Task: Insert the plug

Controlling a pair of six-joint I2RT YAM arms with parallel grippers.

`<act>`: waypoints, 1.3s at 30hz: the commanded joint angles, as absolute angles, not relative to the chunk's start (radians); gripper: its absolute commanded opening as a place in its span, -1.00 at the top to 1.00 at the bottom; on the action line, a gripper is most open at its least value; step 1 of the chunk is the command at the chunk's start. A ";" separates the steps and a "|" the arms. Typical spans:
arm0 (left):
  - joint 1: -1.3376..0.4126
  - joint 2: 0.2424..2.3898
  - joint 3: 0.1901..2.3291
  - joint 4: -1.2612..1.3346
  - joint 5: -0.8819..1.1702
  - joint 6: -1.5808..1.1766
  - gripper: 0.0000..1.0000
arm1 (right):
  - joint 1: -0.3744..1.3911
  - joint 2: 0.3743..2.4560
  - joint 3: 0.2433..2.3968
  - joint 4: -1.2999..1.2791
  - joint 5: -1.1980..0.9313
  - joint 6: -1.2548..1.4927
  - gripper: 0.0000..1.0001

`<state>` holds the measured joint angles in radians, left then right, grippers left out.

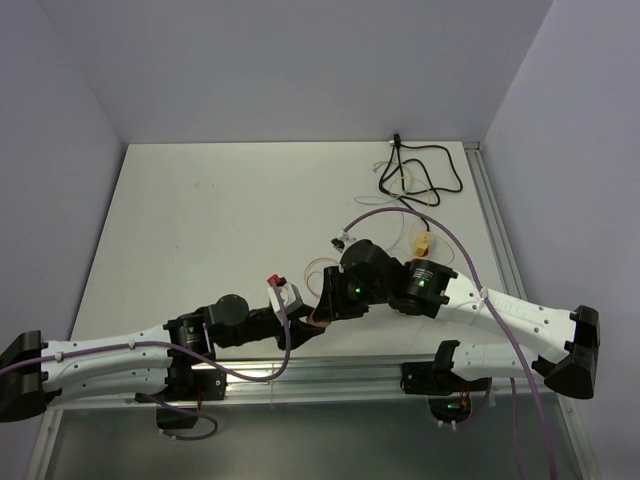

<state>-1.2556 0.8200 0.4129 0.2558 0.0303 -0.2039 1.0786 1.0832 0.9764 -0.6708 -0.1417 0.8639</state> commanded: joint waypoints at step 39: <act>-1.267 0.514 0.476 -0.064 -0.402 -0.568 -0.68 | 0.414 1.529 1.782 -0.345 0.118 0.285 1.00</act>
